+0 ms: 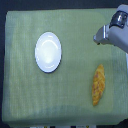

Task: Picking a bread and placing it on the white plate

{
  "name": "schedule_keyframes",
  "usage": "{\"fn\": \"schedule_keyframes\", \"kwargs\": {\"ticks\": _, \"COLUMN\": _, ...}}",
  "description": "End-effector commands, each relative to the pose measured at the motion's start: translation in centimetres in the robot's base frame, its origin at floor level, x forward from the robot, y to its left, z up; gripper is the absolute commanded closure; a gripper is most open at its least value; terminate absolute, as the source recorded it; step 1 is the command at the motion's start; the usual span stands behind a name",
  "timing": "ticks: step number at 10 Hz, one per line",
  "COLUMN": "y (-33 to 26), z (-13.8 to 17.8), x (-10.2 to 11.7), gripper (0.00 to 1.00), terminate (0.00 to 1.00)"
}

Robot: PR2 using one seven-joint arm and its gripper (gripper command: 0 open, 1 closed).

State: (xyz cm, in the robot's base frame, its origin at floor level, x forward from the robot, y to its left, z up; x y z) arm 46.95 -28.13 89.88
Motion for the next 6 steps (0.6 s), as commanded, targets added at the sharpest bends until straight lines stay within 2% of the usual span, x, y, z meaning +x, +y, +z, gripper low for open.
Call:
{"fn": "schedule_keyframes", "kwargs": {"ticks": 1, "y": -0.1, "z": 0.0, "x": 0.0, "gripper": 0.0, "terminate": 0.0}}
{"fn": "schedule_keyframes", "kwargs": {"ticks": 4, "y": -0.6, "z": -0.5, "x": -1.4, "gripper": 0.0, "terminate": 0.0}}
{"fn": "schedule_keyframes", "kwargs": {"ticks": 6, "y": -0.2, "z": -1.7, "x": -3.8, "gripper": 0.0, "terminate": 0.0}}
